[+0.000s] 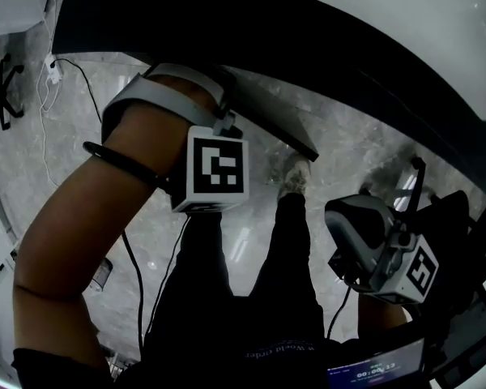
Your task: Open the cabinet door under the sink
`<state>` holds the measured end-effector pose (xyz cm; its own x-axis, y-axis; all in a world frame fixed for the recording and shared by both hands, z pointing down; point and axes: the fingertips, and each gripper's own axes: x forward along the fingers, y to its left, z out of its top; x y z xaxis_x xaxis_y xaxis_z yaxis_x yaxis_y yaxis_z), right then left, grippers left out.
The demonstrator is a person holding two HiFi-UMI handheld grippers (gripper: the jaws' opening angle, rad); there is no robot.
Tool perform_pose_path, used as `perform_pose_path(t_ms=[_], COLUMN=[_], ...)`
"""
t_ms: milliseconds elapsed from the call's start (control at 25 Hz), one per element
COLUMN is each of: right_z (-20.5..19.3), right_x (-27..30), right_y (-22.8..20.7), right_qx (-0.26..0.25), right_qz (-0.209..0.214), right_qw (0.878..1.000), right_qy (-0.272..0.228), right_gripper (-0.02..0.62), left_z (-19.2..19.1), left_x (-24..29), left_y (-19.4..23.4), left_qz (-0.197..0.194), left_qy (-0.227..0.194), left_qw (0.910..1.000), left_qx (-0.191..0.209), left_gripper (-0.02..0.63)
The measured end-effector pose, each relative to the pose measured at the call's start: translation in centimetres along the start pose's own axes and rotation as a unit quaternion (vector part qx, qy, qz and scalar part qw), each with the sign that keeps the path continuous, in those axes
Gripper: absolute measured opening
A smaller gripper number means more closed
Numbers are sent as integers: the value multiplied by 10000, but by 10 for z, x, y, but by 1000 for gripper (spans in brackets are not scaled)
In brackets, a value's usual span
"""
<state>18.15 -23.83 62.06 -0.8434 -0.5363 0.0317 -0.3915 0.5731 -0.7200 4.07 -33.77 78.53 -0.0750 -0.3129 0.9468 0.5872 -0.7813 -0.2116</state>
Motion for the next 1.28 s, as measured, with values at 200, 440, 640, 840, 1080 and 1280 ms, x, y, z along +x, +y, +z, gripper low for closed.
perform_pose_path(t_ms=[200, 440, 640, 840, 1080, 1280], right_z=[16, 14, 30, 34, 26, 29], right_x=[-24, -45, -52, -41, -23, 17], right_y=[-4, -16, -13, -17, -13, 17], right_qx=[15, -46, -278, -305, -372, -409], right_qz=[-15, 164, 297, 189, -441, -835], right_qw=[10000, 9996, 9990, 9991, 9974, 9931], right_qy=[-58, -207, -182, -244, -433, -709], right_gripper=[2, 2, 2, 2, 2, 2], left_z=[-2, 35, 34, 31, 37, 36], left_x=[-1, 31, 28, 20, 18, 16], left_y=[12, 15, 2, -34, -58, -71], left_qz=[-3, 166, -55, -296, -298, -203], left_qy=[228, -311, -383, -224, -642, -989], left_qw=[9991, 9980, 9989, 9982, 9944, 9873], left_qx=[364, -518, -265, 464, 780, 1224], left_gripper=[136, 100, 80, 71, 71, 69])
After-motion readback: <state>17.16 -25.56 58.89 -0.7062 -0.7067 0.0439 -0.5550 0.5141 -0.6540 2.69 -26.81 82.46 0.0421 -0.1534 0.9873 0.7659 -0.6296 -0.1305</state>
